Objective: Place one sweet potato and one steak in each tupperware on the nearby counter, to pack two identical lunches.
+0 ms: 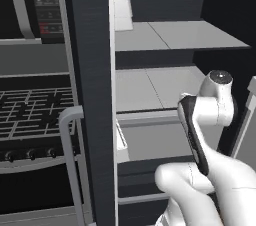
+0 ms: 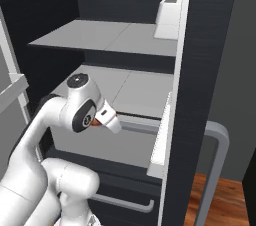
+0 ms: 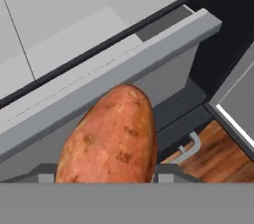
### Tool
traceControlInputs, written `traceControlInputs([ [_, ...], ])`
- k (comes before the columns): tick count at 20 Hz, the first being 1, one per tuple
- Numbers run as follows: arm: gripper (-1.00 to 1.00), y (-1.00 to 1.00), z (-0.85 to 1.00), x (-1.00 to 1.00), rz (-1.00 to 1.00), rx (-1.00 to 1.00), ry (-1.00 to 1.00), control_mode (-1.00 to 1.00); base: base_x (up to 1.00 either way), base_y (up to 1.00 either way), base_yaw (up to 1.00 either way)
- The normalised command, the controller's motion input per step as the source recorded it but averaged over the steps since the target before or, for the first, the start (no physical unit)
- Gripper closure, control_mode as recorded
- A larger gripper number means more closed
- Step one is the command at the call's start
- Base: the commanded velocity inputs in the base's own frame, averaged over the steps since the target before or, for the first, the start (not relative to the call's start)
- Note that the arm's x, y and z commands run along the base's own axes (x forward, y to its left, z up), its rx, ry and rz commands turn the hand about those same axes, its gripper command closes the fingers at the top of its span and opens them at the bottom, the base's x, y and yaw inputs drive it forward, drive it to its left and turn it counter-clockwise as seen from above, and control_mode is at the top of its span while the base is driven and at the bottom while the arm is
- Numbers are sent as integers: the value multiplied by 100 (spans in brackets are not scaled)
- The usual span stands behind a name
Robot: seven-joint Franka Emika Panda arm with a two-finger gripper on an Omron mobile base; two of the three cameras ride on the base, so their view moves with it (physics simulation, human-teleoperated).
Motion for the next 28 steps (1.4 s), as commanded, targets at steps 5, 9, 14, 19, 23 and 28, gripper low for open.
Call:
traceControlInputs([
  [5,100,47,74,-87,21,-1,-11,-100,0,0,0],
  [9,100,52,96,-57,22,-5,-24,-100,0,0,0],
  [14,100,32,93,-58,21,-4,-17,-100,0,0,0],
  [19,100,15,49,-44,15,-3,-5,100,-13,3,3],
  [23,100,0,0,0,0,0,0,100,-85,6,5],
  [28,100,0,0,0,0,0,0,100,-100,0,0],
])
